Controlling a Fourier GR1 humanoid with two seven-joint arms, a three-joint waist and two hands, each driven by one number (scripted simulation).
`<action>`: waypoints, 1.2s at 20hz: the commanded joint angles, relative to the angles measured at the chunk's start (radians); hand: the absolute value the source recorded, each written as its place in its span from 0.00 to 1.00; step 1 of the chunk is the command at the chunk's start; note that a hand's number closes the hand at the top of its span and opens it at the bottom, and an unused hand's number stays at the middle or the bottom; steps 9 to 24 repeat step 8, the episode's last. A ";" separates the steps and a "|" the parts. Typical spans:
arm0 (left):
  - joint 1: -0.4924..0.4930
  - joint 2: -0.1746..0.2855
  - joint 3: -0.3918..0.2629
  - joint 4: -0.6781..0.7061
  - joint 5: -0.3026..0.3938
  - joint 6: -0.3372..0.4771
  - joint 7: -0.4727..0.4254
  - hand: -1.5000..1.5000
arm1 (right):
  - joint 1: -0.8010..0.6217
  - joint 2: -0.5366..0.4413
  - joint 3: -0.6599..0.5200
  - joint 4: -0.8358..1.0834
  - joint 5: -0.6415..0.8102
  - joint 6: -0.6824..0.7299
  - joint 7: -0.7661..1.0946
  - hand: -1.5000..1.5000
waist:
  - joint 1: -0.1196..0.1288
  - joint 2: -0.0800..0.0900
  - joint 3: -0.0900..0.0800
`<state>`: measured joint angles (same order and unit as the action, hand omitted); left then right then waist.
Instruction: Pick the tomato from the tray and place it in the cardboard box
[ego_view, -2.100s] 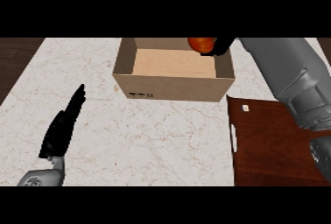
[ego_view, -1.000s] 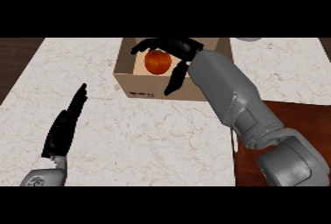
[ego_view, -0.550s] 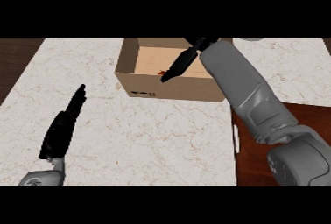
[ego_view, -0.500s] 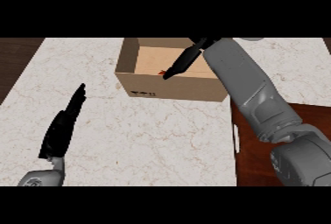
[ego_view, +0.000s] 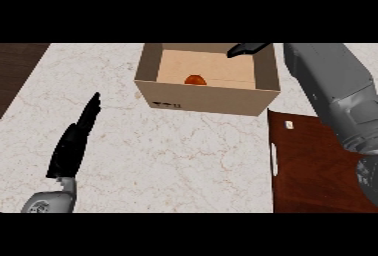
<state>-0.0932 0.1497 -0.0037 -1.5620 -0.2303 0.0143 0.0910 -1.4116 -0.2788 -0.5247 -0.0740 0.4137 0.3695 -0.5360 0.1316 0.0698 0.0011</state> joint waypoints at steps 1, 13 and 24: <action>0.000 -0.010 -0.013 -0.012 -0.005 0.003 0.008 0.50 | -0.005 -0.097 -0.041 -0.001 -0.038 0.034 0.052 0.00 | 0.021 0.008 0.002; -0.017 -0.010 -0.013 0.007 -0.011 0.005 -0.016 0.50 | 0.050 -0.206 -0.038 -0.023 -0.034 0.160 -0.004 0.00 | 0.034 0.032 0.005; -0.017 -0.010 -0.013 0.007 -0.011 0.005 -0.016 0.50 | 0.050 -0.206 -0.038 -0.023 -0.034 0.160 -0.004 0.00 | 0.034 0.032 0.005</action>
